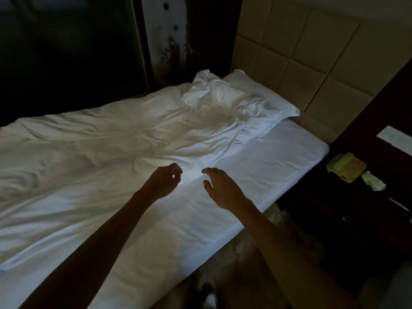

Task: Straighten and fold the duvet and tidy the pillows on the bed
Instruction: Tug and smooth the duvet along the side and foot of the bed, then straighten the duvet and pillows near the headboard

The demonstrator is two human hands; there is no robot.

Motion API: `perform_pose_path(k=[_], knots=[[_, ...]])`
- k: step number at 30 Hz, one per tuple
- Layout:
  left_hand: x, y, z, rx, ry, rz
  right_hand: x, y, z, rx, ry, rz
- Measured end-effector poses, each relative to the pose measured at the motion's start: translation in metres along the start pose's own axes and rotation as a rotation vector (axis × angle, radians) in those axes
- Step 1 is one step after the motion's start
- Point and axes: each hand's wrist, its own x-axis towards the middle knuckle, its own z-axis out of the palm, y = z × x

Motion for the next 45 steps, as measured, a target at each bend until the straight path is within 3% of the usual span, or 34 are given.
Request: perform_pose_path(k=[6, 11, 19, 22, 26, 32, 36, 38, 39, 42, 45], knots=[[0.106, 0.056, 0.025, -0.008, -0.007, -0.021, 0.067, 0.110, -0.070, -0.062, -0.092, -0.008], [0.208, 0.062, 0.051, 0.020, 0.009, -0.091, 0.160, 0.206, -0.087, -0.111, -0.129, -0.069], [0.379, -0.027, 0.169, 0.115, 0.133, -0.389, 0.370, 0.349, 0.003, -0.131, -0.258, -0.321], [0.420, -0.079, 0.208, 0.147, 0.173, -0.459, 0.442, 0.372, 0.052, -0.145, -0.213, -0.491], [0.454, -0.155, 0.233, 0.298, 0.100, -0.519, 0.513, 0.382, 0.120, -0.279, -0.161, -0.628], [0.487, -0.236, 0.241, 0.343, 0.138, -0.539, 0.577, 0.379, 0.188, -0.353, -0.236, -0.497], [0.499, -0.243, 0.270, 0.543, 0.108, -0.490, 0.595, 0.387, 0.207, -0.165, -0.466, -0.281], [0.496, -0.237, 0.293, 0.588, 0.107, -0.491, 0.594, 0.395, 0.207, -0.154, -0.555, -0.259], [0.496, -0.231, 0.294, 0.581, 0.153, -0.501, 0.593, 0.398, 0.203, -0.219, -0.514, -0.325], [0.513, -0.210, 0.257, 0.593, 0.448, -0.396, 0.615, 0.404, 0.181, -0.413, -0.158, -0.690], [0.569, -0.192, 0.200, 0.665, 0.579, -0.306, 0.664, 0.397, 0.126, -0.529, -0.169, -0.631]])
